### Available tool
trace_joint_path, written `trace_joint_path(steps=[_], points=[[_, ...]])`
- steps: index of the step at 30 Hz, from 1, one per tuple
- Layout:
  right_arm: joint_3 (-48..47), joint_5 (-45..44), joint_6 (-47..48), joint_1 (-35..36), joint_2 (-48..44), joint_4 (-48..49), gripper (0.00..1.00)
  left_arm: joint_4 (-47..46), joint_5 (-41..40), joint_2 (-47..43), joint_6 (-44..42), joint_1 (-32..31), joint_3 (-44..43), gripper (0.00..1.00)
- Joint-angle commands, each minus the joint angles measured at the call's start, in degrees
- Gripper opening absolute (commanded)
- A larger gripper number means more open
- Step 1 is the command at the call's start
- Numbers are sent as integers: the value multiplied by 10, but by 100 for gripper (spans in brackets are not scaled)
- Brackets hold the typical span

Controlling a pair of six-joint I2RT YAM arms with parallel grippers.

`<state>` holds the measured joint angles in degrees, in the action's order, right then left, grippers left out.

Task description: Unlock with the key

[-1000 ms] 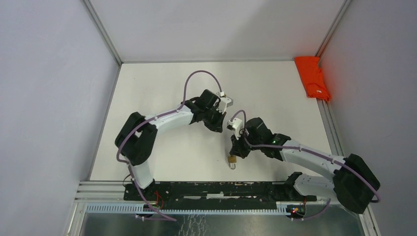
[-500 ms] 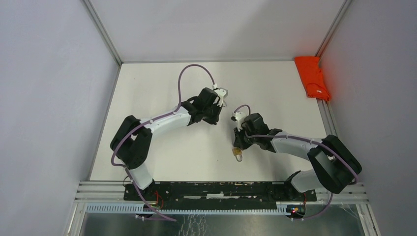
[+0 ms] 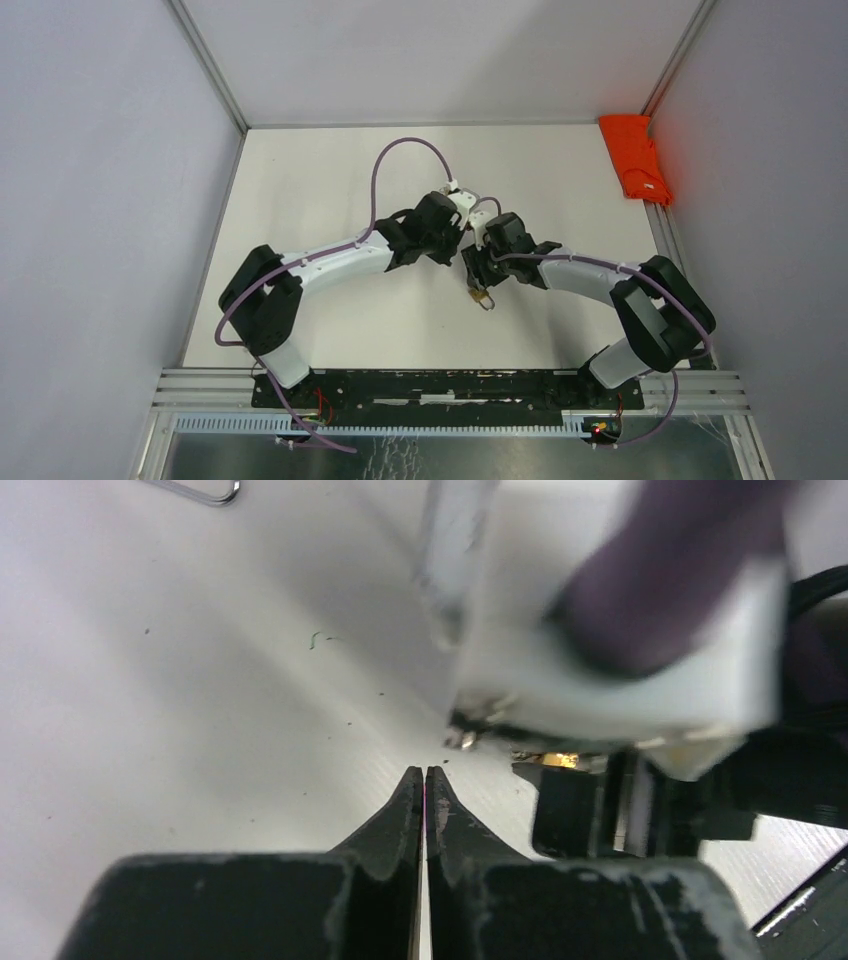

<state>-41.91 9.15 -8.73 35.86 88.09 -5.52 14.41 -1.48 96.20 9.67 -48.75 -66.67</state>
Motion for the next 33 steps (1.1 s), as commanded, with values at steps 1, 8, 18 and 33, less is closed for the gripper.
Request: trace_joint_path(steps=[1,8,18,33], points=[[-44,-23,6,-2,-46,-25,60,-24,-34,-34,34,3,14,6],[6,-30,2,-2,-125,-79,50,-26,-20,-37,43,3,9,6],[67,10,-2,0,-162,-90,40,-78,53,15,65,2,8,6],[59,-33,-8,32,-99,-63,34,-70,54,0,63,2,14,6]])
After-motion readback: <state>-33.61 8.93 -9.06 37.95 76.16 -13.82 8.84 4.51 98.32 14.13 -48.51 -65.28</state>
